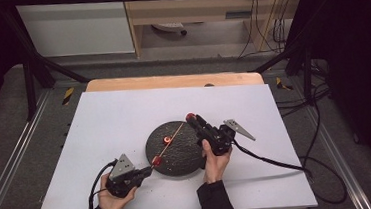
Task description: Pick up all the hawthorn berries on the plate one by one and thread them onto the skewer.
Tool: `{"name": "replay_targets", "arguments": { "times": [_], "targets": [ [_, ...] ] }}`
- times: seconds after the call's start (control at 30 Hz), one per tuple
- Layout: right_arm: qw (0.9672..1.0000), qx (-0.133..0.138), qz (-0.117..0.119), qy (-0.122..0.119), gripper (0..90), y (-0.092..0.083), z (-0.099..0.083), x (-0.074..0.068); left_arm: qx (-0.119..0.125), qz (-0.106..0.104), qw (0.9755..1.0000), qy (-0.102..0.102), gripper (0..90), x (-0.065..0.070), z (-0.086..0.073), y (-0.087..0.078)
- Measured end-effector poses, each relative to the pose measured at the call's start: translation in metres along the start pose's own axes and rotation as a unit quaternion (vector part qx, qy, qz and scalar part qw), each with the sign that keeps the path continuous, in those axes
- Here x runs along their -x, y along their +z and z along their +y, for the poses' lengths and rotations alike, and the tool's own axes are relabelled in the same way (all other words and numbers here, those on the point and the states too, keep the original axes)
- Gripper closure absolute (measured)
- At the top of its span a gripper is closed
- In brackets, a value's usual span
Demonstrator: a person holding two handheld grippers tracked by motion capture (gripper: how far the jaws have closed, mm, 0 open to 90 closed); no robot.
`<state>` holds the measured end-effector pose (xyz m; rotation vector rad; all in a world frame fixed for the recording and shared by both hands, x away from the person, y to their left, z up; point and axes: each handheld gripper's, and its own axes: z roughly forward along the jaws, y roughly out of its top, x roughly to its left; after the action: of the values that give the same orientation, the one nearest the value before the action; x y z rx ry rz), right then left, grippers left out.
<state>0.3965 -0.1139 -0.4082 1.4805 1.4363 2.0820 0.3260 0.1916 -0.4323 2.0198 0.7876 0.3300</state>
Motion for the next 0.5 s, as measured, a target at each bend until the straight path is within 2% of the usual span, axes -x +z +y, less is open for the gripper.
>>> {"name": "replay_targets", "arguments": {
  "times": [0.2,0.5],
  "targets": [
    [0.9999,0.003,0.002,0.01,61.8,0.001,0.0016,0.0006,0.0,-0.001,1.0,0.002,88.2,0.0026,0.0007,0.002],
    [0.9994,0.022,0.008,0.026,61.8,-0.0006,0.0032,0.0013,0.005,-0.004,1.0,0.001,88.2,0.0073,0.0025,0.0052]
  ]
}}
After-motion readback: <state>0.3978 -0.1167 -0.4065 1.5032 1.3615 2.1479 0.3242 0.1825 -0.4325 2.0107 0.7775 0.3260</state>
